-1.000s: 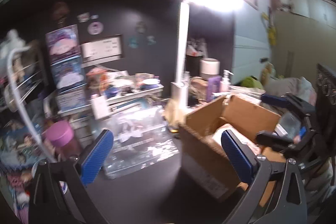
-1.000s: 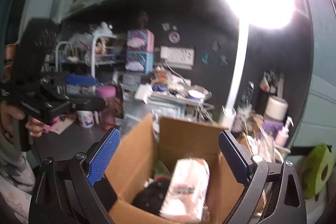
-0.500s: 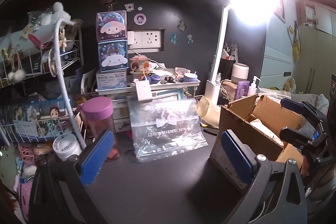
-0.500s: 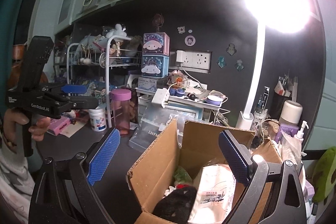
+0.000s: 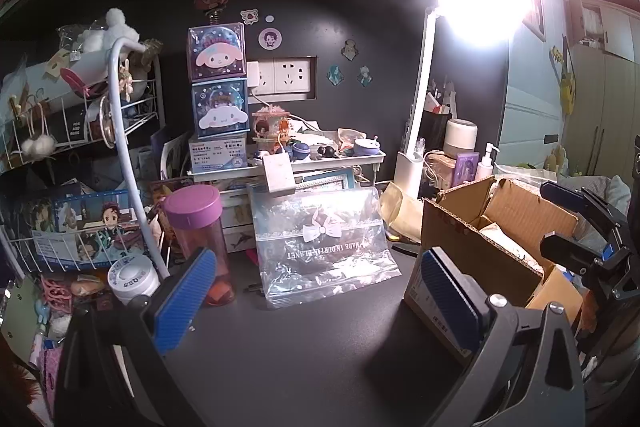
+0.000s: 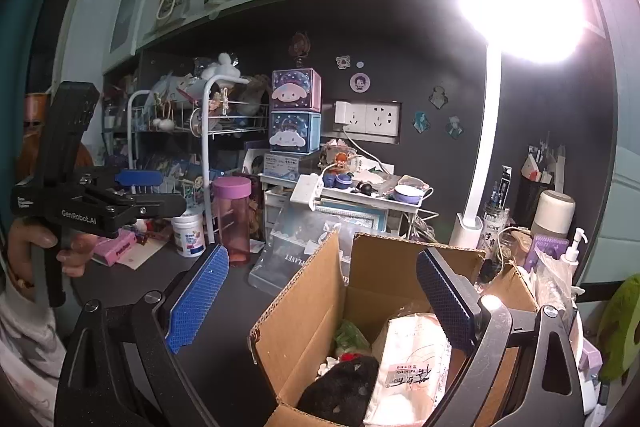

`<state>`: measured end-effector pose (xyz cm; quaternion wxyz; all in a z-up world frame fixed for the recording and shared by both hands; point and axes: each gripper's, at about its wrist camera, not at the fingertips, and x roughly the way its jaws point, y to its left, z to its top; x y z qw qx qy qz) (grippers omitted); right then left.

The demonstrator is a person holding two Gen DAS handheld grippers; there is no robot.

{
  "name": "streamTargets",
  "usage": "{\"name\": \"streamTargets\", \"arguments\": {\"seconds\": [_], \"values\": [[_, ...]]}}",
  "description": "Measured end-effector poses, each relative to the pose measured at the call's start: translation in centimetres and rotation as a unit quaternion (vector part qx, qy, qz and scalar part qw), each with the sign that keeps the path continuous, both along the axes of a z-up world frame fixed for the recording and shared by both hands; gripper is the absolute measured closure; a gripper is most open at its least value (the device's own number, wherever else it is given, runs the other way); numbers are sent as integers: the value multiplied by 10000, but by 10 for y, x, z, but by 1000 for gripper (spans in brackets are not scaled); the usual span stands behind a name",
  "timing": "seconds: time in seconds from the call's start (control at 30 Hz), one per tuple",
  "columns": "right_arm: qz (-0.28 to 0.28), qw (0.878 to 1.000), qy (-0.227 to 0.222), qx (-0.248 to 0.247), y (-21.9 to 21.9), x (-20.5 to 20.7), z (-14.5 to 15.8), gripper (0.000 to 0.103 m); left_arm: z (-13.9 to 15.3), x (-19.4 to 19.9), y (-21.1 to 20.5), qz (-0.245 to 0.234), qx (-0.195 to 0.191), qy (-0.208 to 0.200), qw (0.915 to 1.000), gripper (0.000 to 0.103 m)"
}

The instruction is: Organize soft objects

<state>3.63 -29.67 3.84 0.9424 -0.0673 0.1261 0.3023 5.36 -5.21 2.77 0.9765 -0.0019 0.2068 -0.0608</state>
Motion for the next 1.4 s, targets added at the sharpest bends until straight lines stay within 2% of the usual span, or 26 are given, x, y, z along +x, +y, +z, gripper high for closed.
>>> {"name": "streamTargets", "arguments": {"seconds": [1.4], "values": [[-41,10000,-3,60,-4,-3,0,8,0,3,-8,-52,46,47,10000,1]]}}
